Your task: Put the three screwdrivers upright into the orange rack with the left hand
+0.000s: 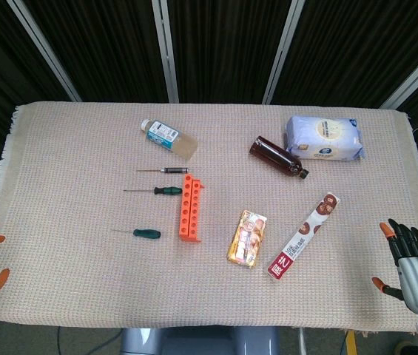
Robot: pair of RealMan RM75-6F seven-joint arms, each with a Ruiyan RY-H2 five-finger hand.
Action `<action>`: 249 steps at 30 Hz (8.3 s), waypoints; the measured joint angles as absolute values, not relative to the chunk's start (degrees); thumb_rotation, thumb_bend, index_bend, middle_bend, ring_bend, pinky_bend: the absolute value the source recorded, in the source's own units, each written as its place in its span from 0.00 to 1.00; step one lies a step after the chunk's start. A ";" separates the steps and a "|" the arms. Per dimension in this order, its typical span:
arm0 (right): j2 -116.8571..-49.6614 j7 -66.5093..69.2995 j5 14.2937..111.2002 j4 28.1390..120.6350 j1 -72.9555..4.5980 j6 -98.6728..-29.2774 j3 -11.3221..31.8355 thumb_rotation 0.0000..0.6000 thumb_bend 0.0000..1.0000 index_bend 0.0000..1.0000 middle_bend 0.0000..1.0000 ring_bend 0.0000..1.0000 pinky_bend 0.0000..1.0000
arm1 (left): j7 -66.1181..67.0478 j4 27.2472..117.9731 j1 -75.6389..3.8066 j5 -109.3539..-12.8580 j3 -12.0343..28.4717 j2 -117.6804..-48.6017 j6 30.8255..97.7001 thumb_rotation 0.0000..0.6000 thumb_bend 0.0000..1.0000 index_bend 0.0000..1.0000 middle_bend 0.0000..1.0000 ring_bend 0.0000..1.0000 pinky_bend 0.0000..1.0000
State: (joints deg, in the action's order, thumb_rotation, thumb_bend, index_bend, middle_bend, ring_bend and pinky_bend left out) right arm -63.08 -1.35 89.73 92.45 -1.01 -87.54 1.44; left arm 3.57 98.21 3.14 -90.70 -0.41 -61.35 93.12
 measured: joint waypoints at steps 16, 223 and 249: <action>-64.53 -6.32 86.13 92.16 0.19 -89.57 3.31 1.00 0.00 0.03 0.00 0.00 0.00 | 1.74 95.36 4.37 -89.89 -0.69 -62.79 94.11 1.00 0.30 0.29 0.04 0.00 0.00; -62.22 5.01 83.06 87.41 2.61 -86.21 2.67 1.00 0.00 0.04 0.00 0.00 0.00 | -16.77 106.00 -40.73 -61.14 18.86 -81.58 53.77 1.00 0.45 0.66 0.12 0.00 0.00; -62.20 4.97 82.55 87.38 2.69 -85.99 2.82 1.00 0.00 0.05 0.00 0.00 0.00 | -14.48 102.14 -40.82 -64.87 16.33 -85.71 56.18 1.00 0.45 0.66 0.12 0.00 0.00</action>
